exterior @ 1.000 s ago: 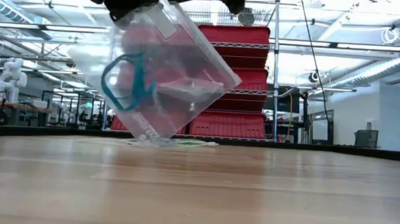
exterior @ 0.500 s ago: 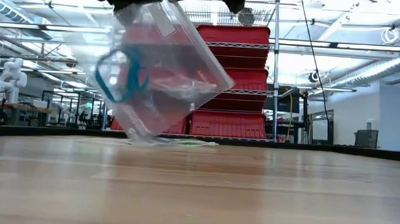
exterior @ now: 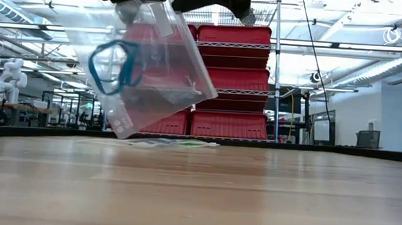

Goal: Sort rubber bands
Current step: Close the bottom transparent zip bag

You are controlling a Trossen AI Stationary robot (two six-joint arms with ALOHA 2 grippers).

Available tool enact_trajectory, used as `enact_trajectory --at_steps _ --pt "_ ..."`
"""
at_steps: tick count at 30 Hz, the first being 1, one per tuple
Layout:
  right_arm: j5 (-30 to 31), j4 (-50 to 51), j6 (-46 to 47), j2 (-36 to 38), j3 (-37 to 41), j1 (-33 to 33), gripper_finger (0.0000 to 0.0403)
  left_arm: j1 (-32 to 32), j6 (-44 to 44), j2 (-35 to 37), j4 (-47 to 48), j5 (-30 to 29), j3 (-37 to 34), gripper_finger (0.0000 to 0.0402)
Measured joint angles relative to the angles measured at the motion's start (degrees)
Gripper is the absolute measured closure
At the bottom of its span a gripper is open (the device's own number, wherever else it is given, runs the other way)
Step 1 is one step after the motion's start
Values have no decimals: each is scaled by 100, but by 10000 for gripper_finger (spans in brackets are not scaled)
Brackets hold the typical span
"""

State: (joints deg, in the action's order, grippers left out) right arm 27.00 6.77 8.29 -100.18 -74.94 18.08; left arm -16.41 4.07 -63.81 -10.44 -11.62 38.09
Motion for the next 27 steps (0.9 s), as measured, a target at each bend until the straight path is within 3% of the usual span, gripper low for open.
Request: enact_trajectory --at_steps 27 --pt "-11 1484 855 -15 13 1 402 -23 -148 694 52 0 0 401"
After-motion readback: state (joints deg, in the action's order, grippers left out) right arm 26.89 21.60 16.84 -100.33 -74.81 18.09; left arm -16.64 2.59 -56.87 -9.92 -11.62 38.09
